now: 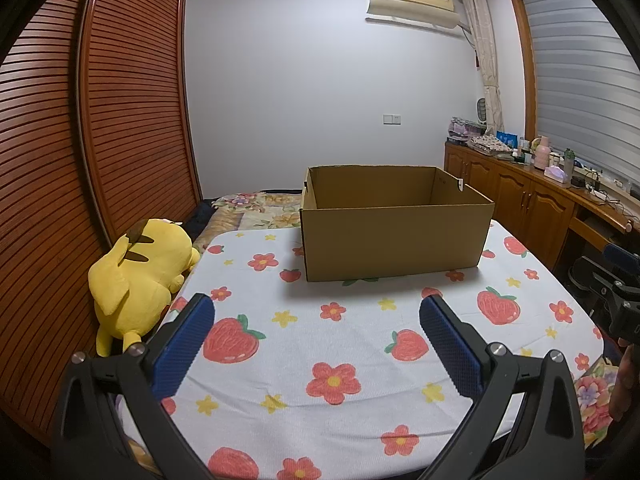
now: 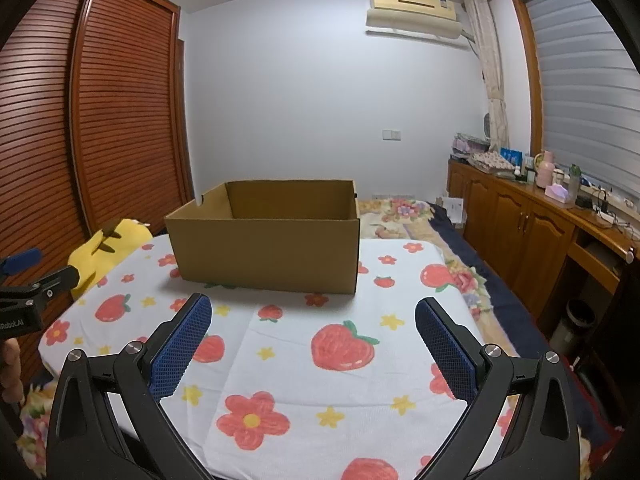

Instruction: Organize snacks

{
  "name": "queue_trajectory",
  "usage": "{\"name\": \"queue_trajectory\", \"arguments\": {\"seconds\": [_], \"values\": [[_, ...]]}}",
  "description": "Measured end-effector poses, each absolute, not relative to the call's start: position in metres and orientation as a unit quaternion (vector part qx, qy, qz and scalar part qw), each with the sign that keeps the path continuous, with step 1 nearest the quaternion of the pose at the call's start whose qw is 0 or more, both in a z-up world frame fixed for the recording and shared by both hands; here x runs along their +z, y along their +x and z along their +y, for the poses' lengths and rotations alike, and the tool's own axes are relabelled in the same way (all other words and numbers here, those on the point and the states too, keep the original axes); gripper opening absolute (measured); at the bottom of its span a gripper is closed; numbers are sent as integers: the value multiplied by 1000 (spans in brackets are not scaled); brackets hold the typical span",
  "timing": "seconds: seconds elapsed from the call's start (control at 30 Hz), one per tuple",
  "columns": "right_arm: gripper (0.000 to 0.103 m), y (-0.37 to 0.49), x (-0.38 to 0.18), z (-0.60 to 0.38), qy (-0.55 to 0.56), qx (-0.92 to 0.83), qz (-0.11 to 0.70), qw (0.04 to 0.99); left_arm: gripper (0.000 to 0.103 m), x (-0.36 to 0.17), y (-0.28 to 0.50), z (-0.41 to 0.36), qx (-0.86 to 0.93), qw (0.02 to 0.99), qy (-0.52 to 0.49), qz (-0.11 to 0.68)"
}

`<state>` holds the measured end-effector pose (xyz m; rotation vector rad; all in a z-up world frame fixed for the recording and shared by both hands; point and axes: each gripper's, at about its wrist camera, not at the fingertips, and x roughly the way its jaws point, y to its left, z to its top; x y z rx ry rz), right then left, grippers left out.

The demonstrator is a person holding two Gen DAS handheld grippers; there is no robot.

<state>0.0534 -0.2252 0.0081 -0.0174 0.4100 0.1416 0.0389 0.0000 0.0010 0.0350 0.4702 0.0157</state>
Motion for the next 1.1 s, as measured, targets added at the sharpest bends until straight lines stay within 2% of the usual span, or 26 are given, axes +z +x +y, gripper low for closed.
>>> {"name": "queue_trajectory", "arguments": {"seconds": [1.1], "values": [[103,53,10,-225,-9,71,204,976,103,4,36,0,9,973,21,230]]}}
